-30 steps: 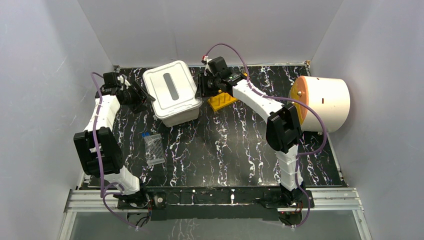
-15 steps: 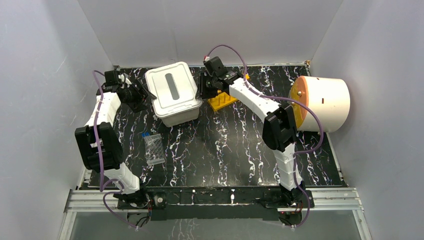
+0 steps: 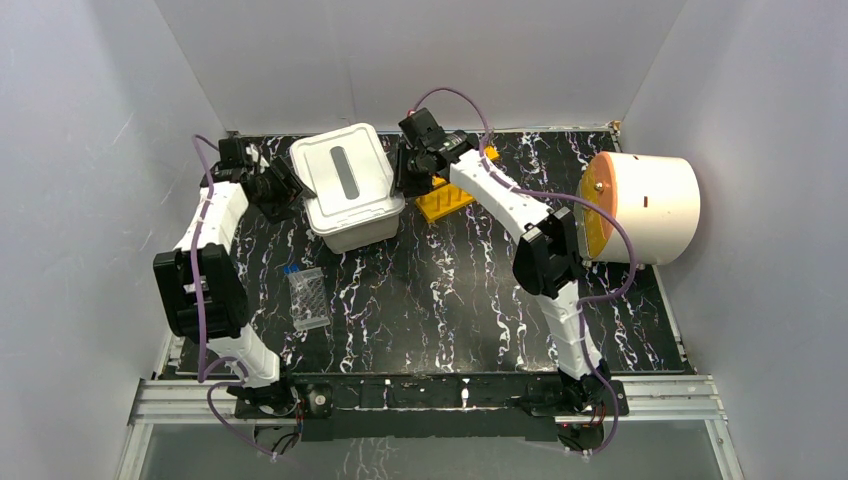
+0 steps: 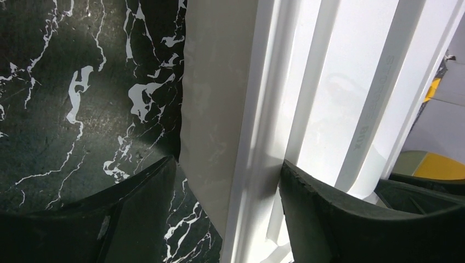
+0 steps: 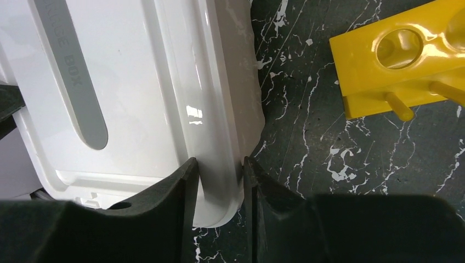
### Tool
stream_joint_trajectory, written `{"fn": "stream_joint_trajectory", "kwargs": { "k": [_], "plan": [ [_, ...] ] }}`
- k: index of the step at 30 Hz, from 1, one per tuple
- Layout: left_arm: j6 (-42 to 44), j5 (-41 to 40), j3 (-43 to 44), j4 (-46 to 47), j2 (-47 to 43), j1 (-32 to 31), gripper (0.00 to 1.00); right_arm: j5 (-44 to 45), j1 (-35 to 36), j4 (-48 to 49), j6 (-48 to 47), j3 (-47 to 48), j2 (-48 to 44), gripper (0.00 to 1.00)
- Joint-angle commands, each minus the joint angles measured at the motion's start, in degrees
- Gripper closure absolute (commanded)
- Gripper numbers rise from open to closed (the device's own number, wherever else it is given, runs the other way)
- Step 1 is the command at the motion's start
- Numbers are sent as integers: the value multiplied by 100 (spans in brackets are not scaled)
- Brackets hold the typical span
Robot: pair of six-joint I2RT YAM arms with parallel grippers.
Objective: Organize the chemistry lab equipment
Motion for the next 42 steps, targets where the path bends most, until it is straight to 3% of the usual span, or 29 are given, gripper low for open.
{"fn": "stream_joint_trajectory", "kwargs": {
  "k": [1,8,14,18,25,31,37,42],
  "plan": [
    [284,-1159,164,-596,407,-87,34,813,-116,-762,-2,571,486,57],
    [459,-1363,1025,-676,-18,-175,26,150,-220,-70,-967,1161,117,40],
    [610,-988,1048,-543,-665,-227,17,-290,-221,747,-1105,70,-1026,31],
    [656,-519,1008,-384,-1228,-401,2,-275,-215,1043,-1035,-951,-1911,29],
    [524,15,407,-92,-2286,-1254,2,671,-221,1184,-1240,-3272,-3871,22],
    [263,-39,-450,167,-3255,-1763,2,1649,-222,1022,-1393,-4703,-5545,2],
    [274,-609,-647,-363,-4397,-1844,2,2466,-222,662,-1467,-5157,-6830,1],
    [594,-1857,95,-1750,-4781,-1844,2,2774,-222,368,-1472,-5082,-7518,1]
  ]
}}
